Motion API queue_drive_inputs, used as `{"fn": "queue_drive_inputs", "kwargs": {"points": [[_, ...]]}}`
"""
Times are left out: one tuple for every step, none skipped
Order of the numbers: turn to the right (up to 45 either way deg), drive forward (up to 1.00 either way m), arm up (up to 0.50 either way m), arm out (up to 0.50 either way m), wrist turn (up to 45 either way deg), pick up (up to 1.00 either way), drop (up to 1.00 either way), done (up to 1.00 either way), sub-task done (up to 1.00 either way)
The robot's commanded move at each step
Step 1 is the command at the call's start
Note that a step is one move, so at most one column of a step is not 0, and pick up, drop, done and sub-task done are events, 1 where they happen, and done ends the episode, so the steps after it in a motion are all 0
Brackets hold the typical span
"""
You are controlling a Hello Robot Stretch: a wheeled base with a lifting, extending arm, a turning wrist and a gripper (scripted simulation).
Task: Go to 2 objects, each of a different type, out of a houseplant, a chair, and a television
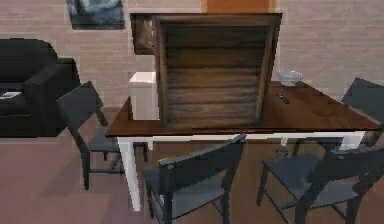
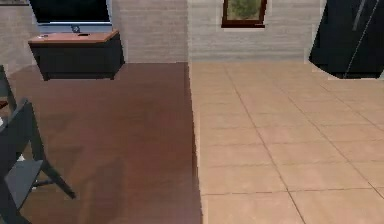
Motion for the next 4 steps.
{"fn": "queue_drive_inputs", "kwargs": {"points": [[45.0,0.0,0.0,0.0,0.0,0.0,0.0,0.0,0.0],[36.0,0.0,0.0,0.0,0.0,0.0,0.0,0.0,0.0],[0.0,0.95,0.0,0.0,0.0,0.0,0.0,0.0,0.0],[-6.0,0.0,0.0,0.0,0.0,0.0,0.0,0.0,0.0]]}}
